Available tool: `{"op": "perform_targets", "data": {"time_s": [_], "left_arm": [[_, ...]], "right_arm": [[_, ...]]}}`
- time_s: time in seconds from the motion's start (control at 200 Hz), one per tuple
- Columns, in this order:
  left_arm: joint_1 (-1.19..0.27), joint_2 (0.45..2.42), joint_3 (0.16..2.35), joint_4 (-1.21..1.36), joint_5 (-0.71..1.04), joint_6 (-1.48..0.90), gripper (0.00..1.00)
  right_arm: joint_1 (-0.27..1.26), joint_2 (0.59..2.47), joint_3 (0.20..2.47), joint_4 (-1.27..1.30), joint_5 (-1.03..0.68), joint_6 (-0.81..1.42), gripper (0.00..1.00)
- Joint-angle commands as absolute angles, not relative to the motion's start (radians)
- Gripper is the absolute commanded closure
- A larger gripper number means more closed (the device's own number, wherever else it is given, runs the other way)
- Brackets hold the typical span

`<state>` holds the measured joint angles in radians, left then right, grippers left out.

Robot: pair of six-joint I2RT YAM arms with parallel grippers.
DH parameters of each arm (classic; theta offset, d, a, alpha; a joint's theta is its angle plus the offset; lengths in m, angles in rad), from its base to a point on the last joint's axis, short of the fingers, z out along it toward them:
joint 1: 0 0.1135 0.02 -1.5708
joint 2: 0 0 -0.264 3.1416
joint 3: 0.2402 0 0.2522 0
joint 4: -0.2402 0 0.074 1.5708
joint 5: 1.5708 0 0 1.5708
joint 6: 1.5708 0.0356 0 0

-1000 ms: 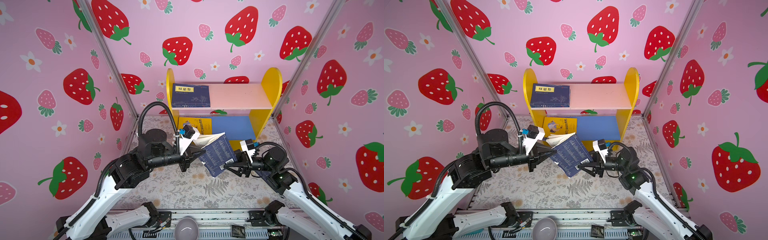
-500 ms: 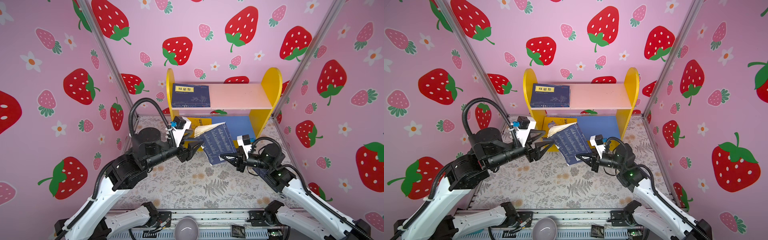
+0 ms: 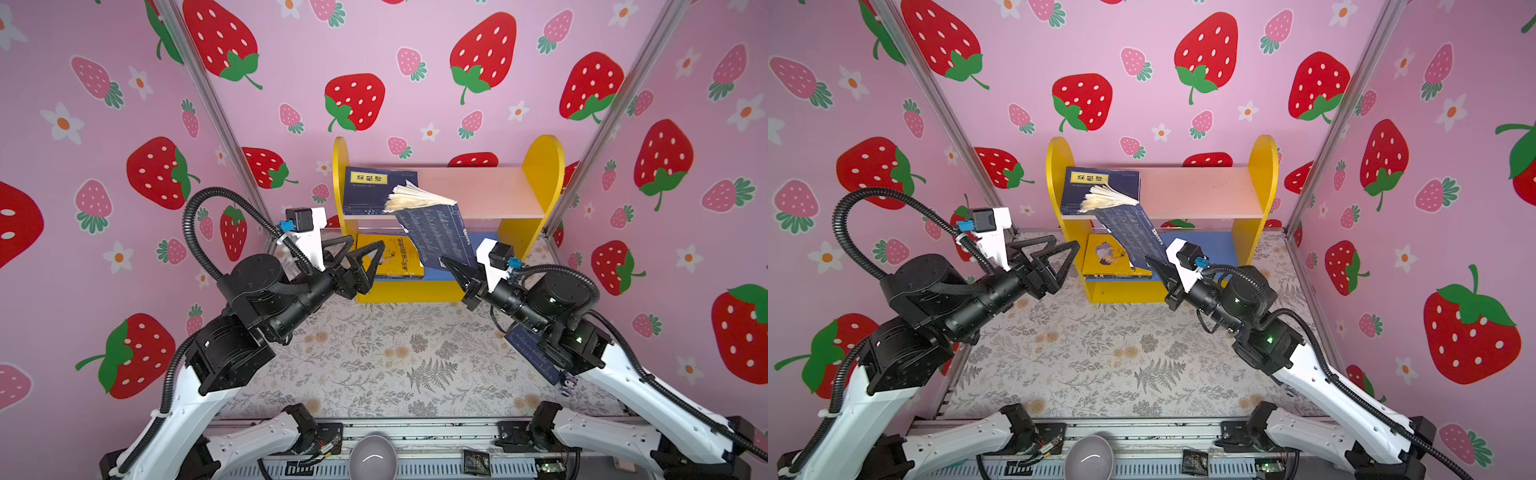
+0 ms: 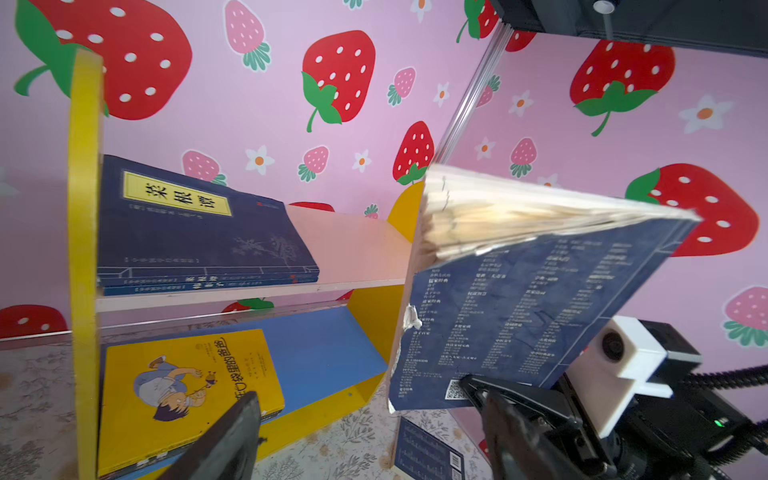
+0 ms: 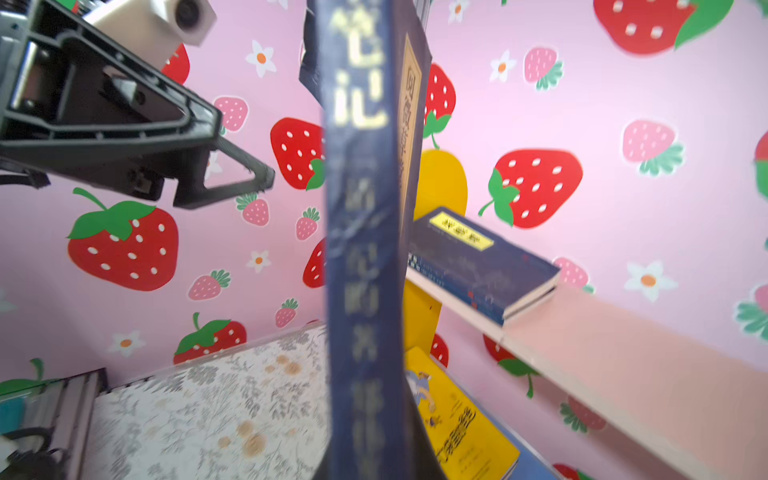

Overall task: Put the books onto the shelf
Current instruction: 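Lift the upright navy book with both grippers toward the upper shelf, then raise the navy book above the upper shelf with both grippers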

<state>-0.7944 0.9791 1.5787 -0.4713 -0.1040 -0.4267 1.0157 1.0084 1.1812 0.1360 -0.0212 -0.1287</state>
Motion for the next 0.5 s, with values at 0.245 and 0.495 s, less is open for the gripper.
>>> {"op": "perform_targets", "data": {"time_s": [0.245,0.495], "left_arm": [[-0.792,0.99,1.72,-0.503,-0.104,-0.483,0.15],[-0.792,0.957,1.736,-0.547,-0.164,-0.531,0.15]], "right_arm": [[1.156,1.316,1.25,0.55,0.606,-0.886,0.99],[1.17,1.314,1.151,0.833,0.579,-1.059,1.0]]}}
